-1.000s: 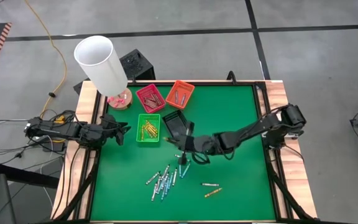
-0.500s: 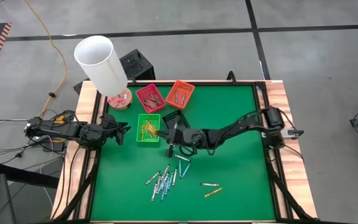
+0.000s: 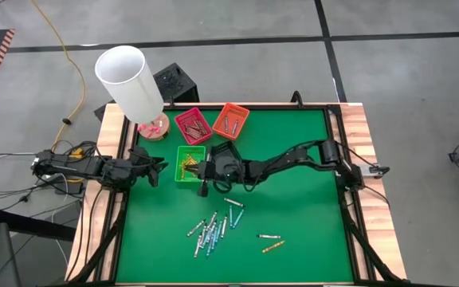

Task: Sort crayons
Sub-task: Put the yellow crayon into the green bin

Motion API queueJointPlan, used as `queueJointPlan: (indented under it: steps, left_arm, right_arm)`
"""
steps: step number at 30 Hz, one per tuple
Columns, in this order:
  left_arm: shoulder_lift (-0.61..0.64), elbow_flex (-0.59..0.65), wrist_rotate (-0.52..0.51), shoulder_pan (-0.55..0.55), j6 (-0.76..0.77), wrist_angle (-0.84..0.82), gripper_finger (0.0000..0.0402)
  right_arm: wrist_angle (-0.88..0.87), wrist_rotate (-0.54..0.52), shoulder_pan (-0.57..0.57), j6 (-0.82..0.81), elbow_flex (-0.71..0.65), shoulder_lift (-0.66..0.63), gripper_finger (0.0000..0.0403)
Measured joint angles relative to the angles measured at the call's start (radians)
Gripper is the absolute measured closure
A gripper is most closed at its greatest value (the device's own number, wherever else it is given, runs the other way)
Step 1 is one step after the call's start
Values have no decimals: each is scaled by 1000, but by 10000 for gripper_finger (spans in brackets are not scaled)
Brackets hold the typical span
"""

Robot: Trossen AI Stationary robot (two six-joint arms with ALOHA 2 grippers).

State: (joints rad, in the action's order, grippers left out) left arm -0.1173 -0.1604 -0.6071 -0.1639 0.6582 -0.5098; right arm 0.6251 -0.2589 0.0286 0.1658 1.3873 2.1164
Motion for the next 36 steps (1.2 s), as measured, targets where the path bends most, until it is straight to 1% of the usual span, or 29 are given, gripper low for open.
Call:
queueJointPlan:
  steps: [5, 12, 28, 33, 36]
  left_arm:
    - [0, 0, 0, 0, 0, 0, 265]
    - [0, 0, 0, 0, 0, 0, 265]
    - [0, 0, -1, 0, 0, 0, 265]
    - [0, 0, -2, 0, 0, -1, 265]
    - [0, 0, -1, 0, 0, -1, 265]
  right_arm:
    - [-45, 3, -30, -25, -4, 1, 401]
    - [-45, 30, -62, -37, -4, 1, 401]
    - [-42, 31, -97, -112, -4, 1, 401]
    - [21, 47, -97, -116, 1, 43, 401]
    - [21, 48, -97, -116, 14, 64, 401]
